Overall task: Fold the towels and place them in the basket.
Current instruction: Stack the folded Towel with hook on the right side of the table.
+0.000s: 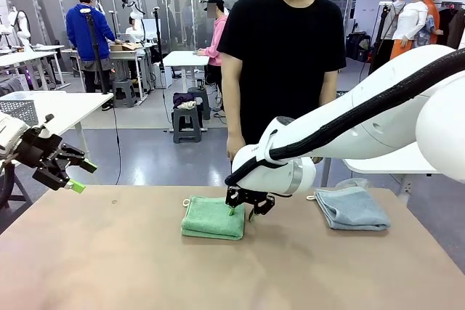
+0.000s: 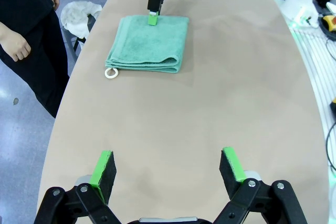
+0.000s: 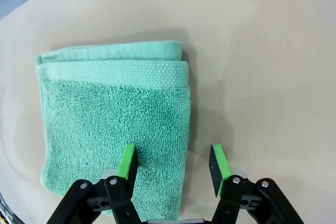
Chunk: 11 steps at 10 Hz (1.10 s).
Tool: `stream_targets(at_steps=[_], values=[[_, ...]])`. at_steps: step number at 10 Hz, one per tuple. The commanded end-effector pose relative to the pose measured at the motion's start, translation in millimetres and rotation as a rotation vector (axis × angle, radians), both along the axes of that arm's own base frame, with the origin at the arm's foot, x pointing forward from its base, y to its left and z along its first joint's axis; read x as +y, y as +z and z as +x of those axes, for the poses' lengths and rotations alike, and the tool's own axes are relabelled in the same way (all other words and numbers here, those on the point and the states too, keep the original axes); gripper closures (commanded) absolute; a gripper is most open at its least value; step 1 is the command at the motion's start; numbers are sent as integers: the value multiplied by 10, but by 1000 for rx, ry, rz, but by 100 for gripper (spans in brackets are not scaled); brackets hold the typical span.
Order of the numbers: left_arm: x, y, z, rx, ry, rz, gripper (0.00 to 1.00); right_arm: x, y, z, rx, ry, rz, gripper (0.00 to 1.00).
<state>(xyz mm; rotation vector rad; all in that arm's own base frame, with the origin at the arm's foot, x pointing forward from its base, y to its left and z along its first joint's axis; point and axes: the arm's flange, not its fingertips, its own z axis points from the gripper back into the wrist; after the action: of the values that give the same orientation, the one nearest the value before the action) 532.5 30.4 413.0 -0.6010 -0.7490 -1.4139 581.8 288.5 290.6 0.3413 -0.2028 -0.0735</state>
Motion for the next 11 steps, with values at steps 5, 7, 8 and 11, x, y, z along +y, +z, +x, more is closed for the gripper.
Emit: stream_targets(at_steps=[5, 7, 8, 11], values=[[-2, 12, 1, -4, -2, 1, 0, 65, 8, 62, -7, 10, 13, 100], [-2, 12, 1, -4, -2, 1, 0, 79, 17, 72, 2, 18, -20, 100], [-2, 12, 1, -4, -2, 1, 0, 91, 22, 89, 5, 16, -13, 100], [-2, 12, 1, -4, -2, 1, 0, 57, 23, 37, -2, 9, 5, 100]])
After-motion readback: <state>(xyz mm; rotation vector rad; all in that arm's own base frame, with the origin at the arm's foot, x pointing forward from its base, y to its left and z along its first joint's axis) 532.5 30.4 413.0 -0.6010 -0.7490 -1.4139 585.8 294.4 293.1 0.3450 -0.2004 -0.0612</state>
